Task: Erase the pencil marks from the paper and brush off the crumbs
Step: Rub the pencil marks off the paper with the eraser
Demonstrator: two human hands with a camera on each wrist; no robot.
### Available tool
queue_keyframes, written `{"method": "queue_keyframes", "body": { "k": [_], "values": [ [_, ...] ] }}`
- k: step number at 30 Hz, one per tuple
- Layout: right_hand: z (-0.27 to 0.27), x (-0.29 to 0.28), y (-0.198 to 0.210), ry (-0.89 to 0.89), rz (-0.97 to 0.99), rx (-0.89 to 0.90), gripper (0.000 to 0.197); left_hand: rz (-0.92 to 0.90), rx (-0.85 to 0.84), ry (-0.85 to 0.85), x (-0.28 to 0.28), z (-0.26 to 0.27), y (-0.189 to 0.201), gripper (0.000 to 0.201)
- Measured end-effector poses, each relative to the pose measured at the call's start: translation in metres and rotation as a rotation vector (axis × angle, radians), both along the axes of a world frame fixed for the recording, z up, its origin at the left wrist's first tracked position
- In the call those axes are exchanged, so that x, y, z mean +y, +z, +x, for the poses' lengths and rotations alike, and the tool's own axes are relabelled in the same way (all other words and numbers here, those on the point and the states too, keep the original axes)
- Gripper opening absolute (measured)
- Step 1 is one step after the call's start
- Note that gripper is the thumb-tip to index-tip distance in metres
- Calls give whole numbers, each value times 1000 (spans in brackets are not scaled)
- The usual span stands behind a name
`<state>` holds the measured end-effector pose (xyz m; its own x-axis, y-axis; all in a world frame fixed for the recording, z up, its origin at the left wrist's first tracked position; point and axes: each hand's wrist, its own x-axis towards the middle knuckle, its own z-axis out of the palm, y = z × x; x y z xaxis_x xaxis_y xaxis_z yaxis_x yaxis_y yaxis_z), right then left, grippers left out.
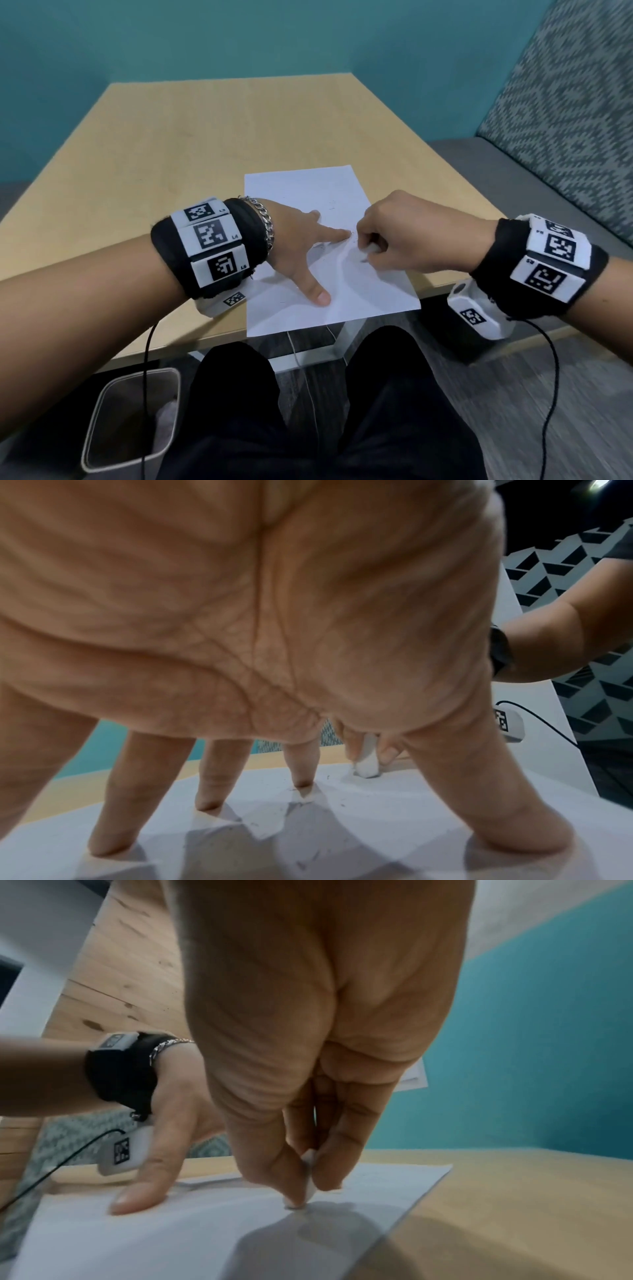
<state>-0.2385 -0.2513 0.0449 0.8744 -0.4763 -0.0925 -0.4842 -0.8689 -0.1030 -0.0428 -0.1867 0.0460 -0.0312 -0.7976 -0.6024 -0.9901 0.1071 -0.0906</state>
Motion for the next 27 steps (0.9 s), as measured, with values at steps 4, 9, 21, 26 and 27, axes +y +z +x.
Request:
{"method": "queue_keyframes", "body": {
  "k": [4,9,21,26,27],
  "values": [
    [2,26,-1,86,33,38,10,-2,-1,-13,-1,0,-1,123],
    [1,3,1,11,9,22,8,3,-13,-6,-1,0,-1,127],
    [14,18,-3,3,19,-40,4,12,1,8,2,2,-1,122],
    [15,22,-1,24,29,-2,5,9,19,15,0,3,-3,126],
    [15,15,0,-20,6,-17,5,6,10,19,0,3,-3,131]
  ]
}}
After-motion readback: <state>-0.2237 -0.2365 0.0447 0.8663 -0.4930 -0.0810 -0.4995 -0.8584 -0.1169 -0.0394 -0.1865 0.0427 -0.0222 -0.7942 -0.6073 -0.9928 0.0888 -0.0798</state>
